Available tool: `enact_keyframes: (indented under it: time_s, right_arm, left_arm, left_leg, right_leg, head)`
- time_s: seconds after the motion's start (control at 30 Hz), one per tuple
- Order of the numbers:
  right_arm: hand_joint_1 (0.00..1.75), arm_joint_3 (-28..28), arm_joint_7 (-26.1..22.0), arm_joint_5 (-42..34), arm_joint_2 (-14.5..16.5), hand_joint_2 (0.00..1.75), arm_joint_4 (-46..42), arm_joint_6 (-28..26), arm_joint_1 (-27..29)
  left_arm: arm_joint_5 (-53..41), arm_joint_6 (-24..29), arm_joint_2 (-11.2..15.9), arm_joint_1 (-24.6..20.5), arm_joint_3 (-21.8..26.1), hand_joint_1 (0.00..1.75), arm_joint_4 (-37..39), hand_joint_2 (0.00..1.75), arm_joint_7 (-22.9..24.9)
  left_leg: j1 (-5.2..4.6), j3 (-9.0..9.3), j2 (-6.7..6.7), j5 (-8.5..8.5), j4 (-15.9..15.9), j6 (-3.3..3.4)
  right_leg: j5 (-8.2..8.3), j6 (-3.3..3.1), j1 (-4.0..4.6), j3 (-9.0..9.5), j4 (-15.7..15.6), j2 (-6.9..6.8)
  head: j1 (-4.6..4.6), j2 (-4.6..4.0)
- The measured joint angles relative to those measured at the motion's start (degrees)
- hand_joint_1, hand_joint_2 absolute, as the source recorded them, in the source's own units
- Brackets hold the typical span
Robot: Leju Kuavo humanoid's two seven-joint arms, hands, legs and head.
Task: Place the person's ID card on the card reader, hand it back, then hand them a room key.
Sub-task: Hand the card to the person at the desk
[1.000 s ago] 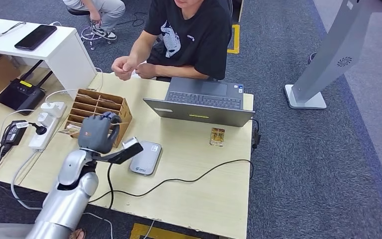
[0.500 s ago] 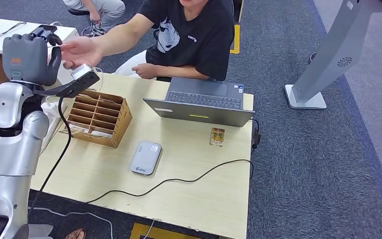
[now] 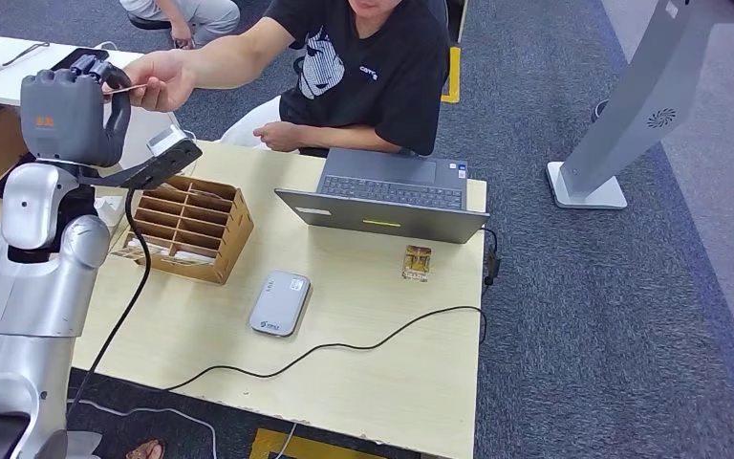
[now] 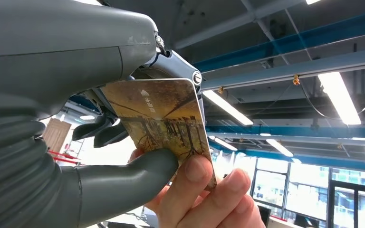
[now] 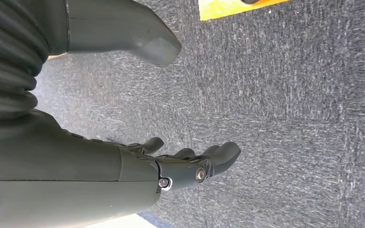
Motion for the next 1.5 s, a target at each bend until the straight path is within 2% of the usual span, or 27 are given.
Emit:
enact_keyframes:
  time_s: [0.07, 0.2, 0.67, 0.8, 0.97, 1.17, 1.3, 1.5]
  right_arm:
    - [0.00, -0.11, 0.31, 0.08, 0.00, 1.75, 0.00, -0.01, -0.01]
    - [0.00, -0.42, 0.55, -0.03, 0.00, 1.75, 0.00, 0.06, -0.01]
    - [0.00, -1.24, 0.56, 0.39, 0.00, 1.75, 0.00, 0.13, -0.04]
    - [0.00, -1.51, 0.54, 0.29, 0.01, 1.75, 0.00, 0.01, -0.04]
    - [0.00, -2.49, 0.31, 0.14, 0.02, 1.75, 0.00, -0.15, -0.02]
    - [0.00, -2.73, 0.19, 0.15, 0.02, 1.75, 0.00, -0.16, -0.02]
    - [0.00, -2.75, 0.78, 0.32, 0.03, 1.75, 0.00, -0.20, -0.02]
    - [0.00, -4.07, -0.21, -0.63, 0.49, 1.75, 0.00, -0.25, -0.05]
  left_arm:
    - [-0.02, 0.59, -0.30, 0.47, 0.00, 1.74, 0.00, 1.75, -0.04]
    - [0.18, 0.87, -0.75, 1.11, 0.00, 0.00, 0.00, 1.75, -0.04]
    - [-1.19, 2.87, -2.40, 6.15, -0.02, 0.00, -1.01, 1.75, -1.92]
    - [-2.45, 5.23, -2.82, 10.64, -0.05, 0.00, -3.58, 1.75, -2.60]
    - [-4.60, 5.74, -3.01, 17.47, -0.33, 0.00, -7.79, 1.75, -2.82]
    - [-5.30, 5.84, -3.00, 19.84, -0.36, 0.00, -10.04, 1.75, -2.68]
    - [-14.05, 7.97, -2.69, 21.02, -1.14, 0.00, -11.00, 1.75, -0.87]
    - [-17.78, 9.20, -2.45, 27.68, -3.60, 0.00, -13.23, 1.75, 2.44]
  left_leg:
    - [0.00, -0.01, 0.00, 0.00, 0.00, 0.00]
    - [0.00, -0.06, 0.00, -0.01, 0.00, -0.01]
    - [0.00, -0.10, 0.01, 0.00, 0.00, 0.00]
    - [0.00, -0.10, 0.04, -0.01, -0.01, -0.01]
    - [0.00, -0.19, 0.04, -0.02, -0.01, -0.02]
    - [0.00, -0.21, 0.03, -0.01, -0.01, -0.01]
    - [0.00, -0.21, 0.03, 0.01, -0.01, -0.02]
    - [0.00, -0.23, 0.09, -0.05, -0.03, -0.03]
  right_leg:
    - [0.00, 0.00, 0.00, -0.01, 0.00, 0.01]
    - [0.00, 0.00, 0.00, -0.07, 0.00, 0.02]
    - [0.00, 0.00, 0.00, -0.12, 0.00, 0.02]
    - [0.00, 0.00, 0.00, -0.12, 0.00, 0.05]
    - [-0.01, 0.00, 0.00, -0.24, -0.01, 0.08]
    - [0.00, -0.01, 0.00, -0.25, 0.00, 0.06]
    - [0.02, -0.02, 0.00, -0.24, 0.00, 0.06]
    - [0.00, -0.01, -0.01, -0.26, 0.00, 0.12]
  head:
    - [0.00, 0.01]
    - [0.01, 0.01]
    - [-0.01, 0.00]
    - [0.00, 0.01]
    - [0.01, 0.00]
    - [0.01, 0.00]
    - [0.00, 0.00]
    - [0.02, 0.00]
